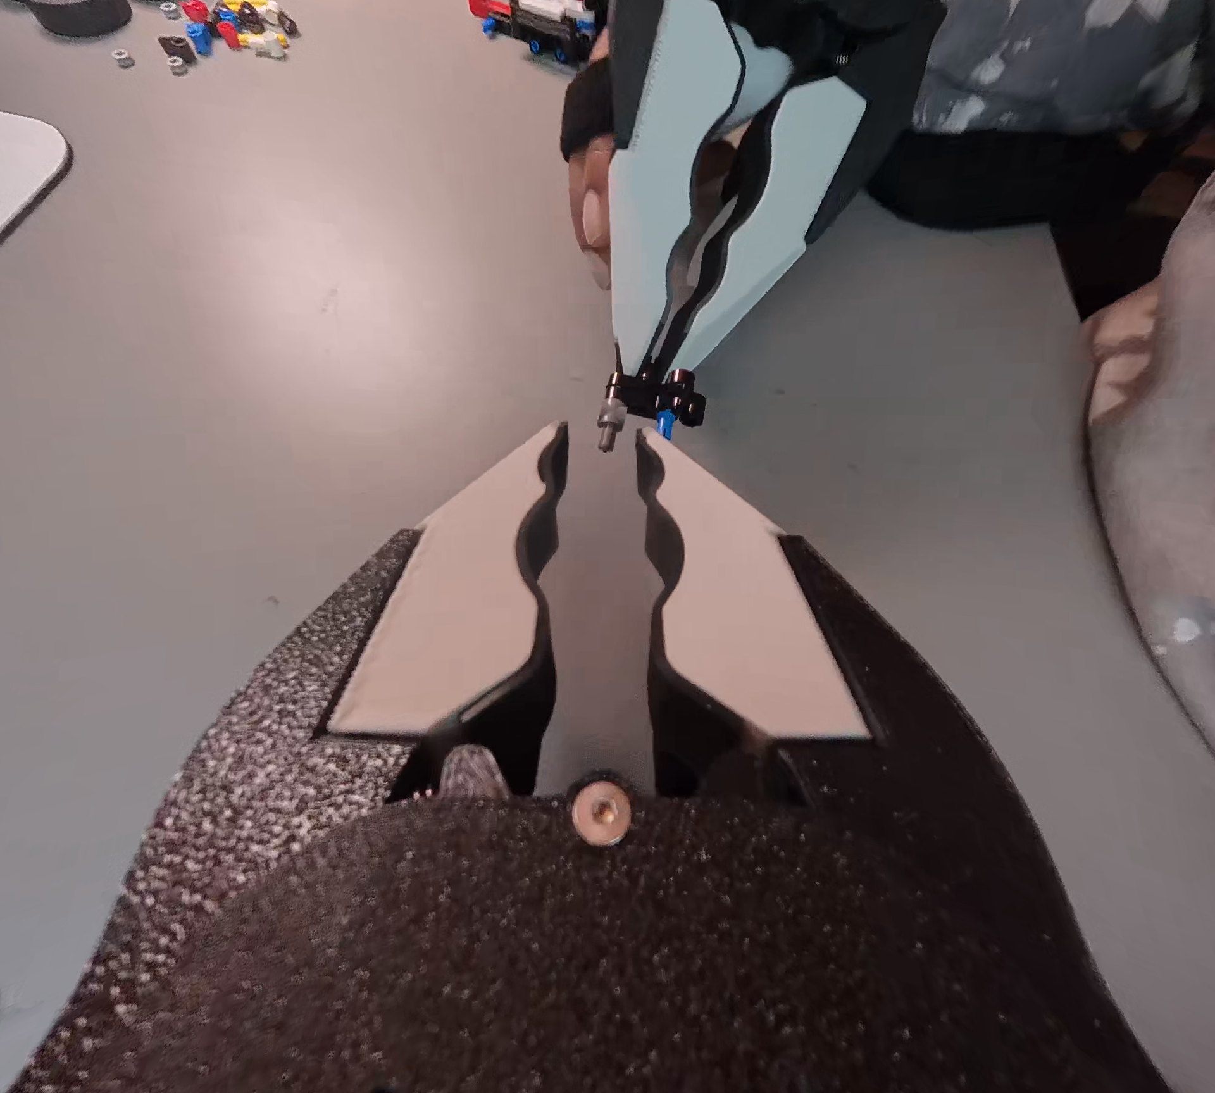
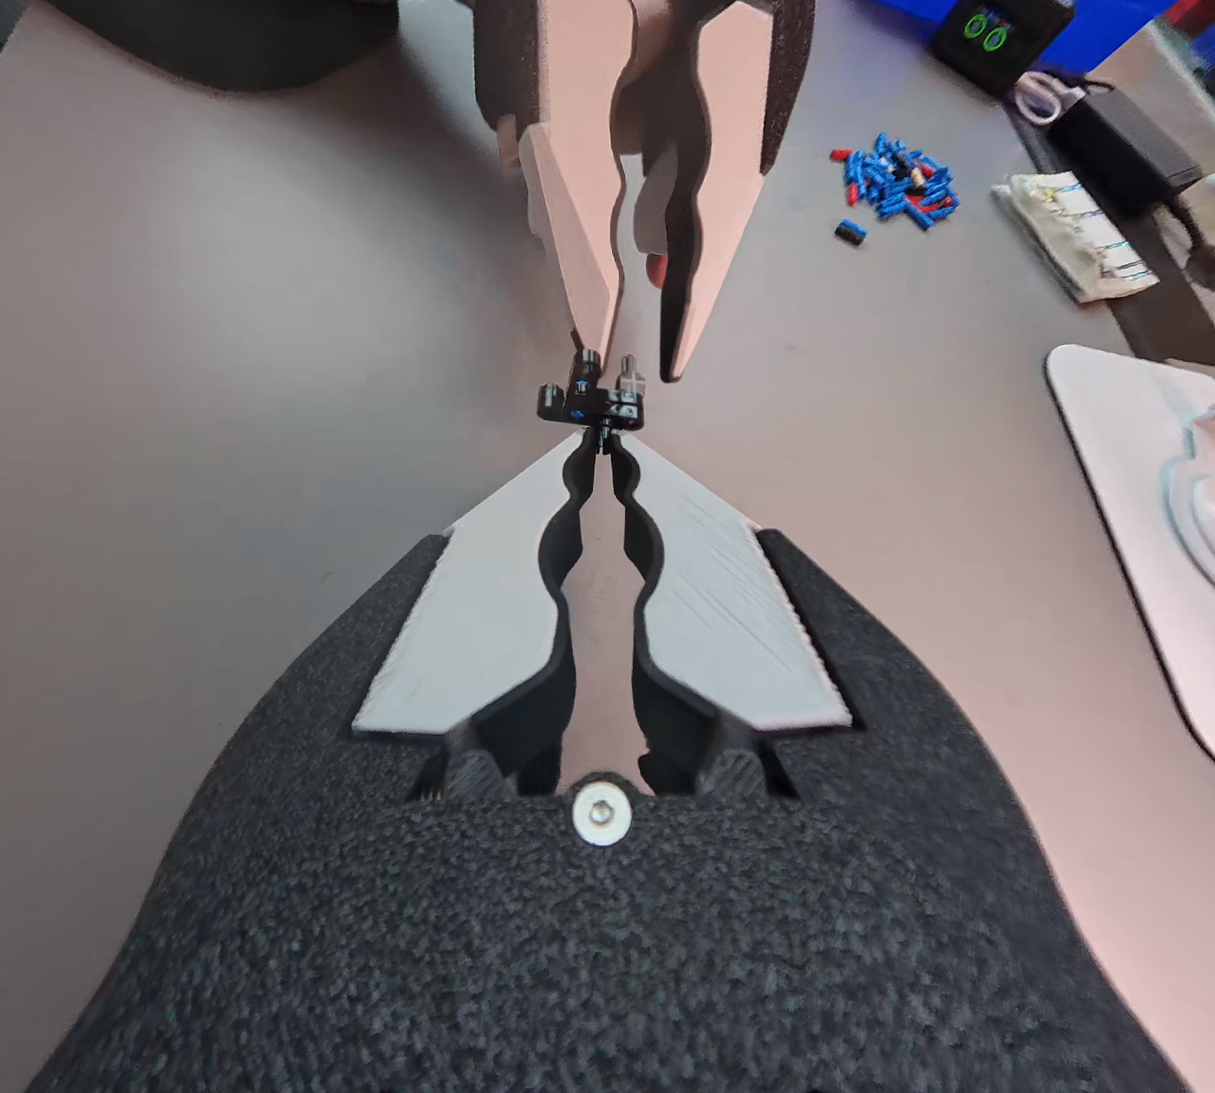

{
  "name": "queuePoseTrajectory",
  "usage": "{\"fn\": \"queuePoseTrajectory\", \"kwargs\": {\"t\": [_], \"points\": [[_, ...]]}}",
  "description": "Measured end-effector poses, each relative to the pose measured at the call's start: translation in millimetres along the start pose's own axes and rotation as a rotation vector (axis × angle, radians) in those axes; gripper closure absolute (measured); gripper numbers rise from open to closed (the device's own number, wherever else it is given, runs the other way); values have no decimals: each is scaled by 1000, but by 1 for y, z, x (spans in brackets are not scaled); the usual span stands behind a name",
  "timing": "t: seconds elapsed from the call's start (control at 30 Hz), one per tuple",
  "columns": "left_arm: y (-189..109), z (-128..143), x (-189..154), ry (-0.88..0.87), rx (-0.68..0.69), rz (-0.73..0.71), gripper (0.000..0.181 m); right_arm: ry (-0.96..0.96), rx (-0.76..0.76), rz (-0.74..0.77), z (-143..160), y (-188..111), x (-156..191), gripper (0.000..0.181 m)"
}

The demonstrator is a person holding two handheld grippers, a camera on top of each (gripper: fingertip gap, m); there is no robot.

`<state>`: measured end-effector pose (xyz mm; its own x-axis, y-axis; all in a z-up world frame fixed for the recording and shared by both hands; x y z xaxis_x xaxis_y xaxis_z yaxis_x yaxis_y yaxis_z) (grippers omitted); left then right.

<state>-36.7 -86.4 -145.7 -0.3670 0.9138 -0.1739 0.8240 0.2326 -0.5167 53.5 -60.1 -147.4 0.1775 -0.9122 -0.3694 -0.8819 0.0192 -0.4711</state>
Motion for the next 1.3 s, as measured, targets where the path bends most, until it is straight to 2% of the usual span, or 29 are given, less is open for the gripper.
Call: {"fn": "queuePoseTrajectory", "kwargs": {"t": [0.03, 0.13, 0.2, 0.33, 0.43, 0.63, 0.87, 1.1, 1.2, 1.3], "points": [[-5, -4, 1, -37, -47, 20, 159, -13, -26, 25, -3, -2, -2, 177], [-19, -16, -3, -126, -195, 121, 152, -66, -73, 117, -9, -4, -9, 177], [-20, -21, -6, -168, -240, 163, 149, -81, -104, 160, -13, -5, -12, 177], [-16, -24, 2, -258, -277, 126, 153, -157, -97, 236, -12, -3, -14, 177], [-19, -23, 8, -319, -303, 107, 138, -176, -122, 279, -18, -5, -16, 177], [-12, -28, -1, -351, -337, 198, 142, -233, -160, 344, -25, -7, -17, 177], [-13, -35, 0, -321, -378, 128, 157, -256, -168, 429, -30, -9, -23, 177], [-19, -45, -1, -303, -469, 110, 158, -89, -238, 402, -37, -16, -30, 177], [-21, -49, -3, -275, -491, 105, 158, 88, -285, 306, -40, -20, -33, 177], [-23, -53, -7, -239, -508, 106, 158, 335, -331, 143, -41, -25, -36, 177]]}}
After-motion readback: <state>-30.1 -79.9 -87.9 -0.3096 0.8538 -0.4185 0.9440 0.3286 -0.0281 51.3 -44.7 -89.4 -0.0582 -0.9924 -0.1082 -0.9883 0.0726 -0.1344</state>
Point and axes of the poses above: each gripper's, where its closed fingertips meet, y out along the fingers, z out of its underside, x = y × z across the jaws, the point moved 5 cm from there along -y, back along the fingers, and after that the axes turned 11 degrees about z, right-handed, at the moved point
